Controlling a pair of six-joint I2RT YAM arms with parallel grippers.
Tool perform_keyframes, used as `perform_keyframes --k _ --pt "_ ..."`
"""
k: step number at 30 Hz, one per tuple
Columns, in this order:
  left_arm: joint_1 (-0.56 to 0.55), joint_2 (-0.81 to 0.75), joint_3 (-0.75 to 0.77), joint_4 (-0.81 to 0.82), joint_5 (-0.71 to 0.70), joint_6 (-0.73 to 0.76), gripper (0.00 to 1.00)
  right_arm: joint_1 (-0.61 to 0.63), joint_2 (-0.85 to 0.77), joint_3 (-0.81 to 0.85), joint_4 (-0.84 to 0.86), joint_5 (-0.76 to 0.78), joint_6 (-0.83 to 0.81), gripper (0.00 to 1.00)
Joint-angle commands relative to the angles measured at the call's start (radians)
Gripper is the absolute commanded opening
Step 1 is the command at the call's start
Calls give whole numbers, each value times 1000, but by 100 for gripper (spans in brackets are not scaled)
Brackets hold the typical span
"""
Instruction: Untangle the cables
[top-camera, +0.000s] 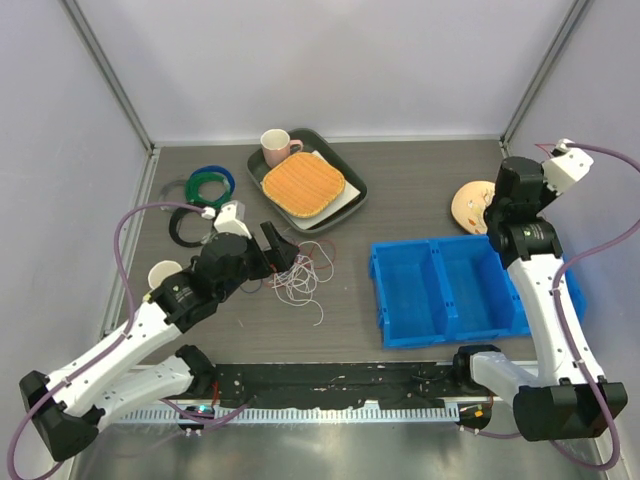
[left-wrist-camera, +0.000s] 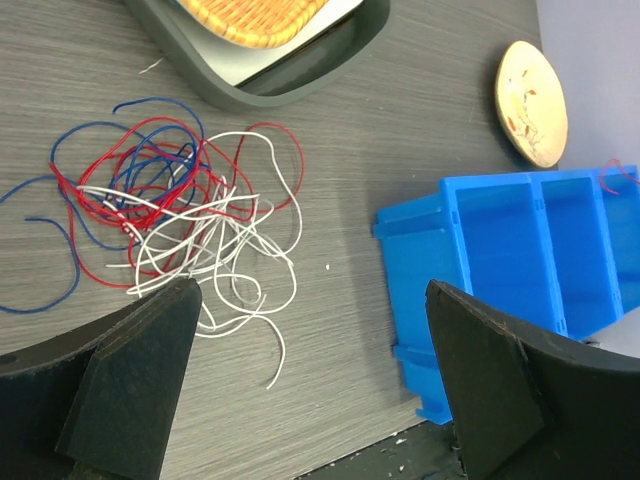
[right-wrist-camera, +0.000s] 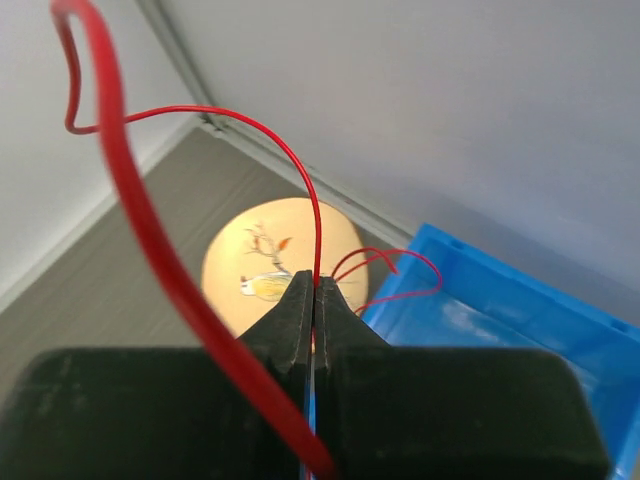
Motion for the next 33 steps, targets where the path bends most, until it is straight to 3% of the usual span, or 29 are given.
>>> perform_keyframes --k 1,14,17,19,22,25,26,33 --pt "-2 19 -26 3 -50 11 100 -58 -12 -28 -65 75 91 1" --pt "0 67 -14 -40 -117 10 100 -157 -116 -103 -200 195 198 1" --pt "0 65 -10 -52 -125 8 100 -162 -116 -131 -203 164 210 10" --pt "0 62 -9 -66 -132 -8 100 -165 -84 -141 -203 123 215 10" --pt "0 62 5 -96 -160 -15 100 -170 -30 -122 -251 139 249 20" --pt "0 58 0 -98 -174 -15 100 -171 -31 -103 -306 173 293 43" --pt "0 58 0 -98 -177 -15 100 -171 -44 -108 -308 173 296 57" --pt "0 87 13 -112 -175 -16 100 -171 -125 -135 -260 118 249 87"
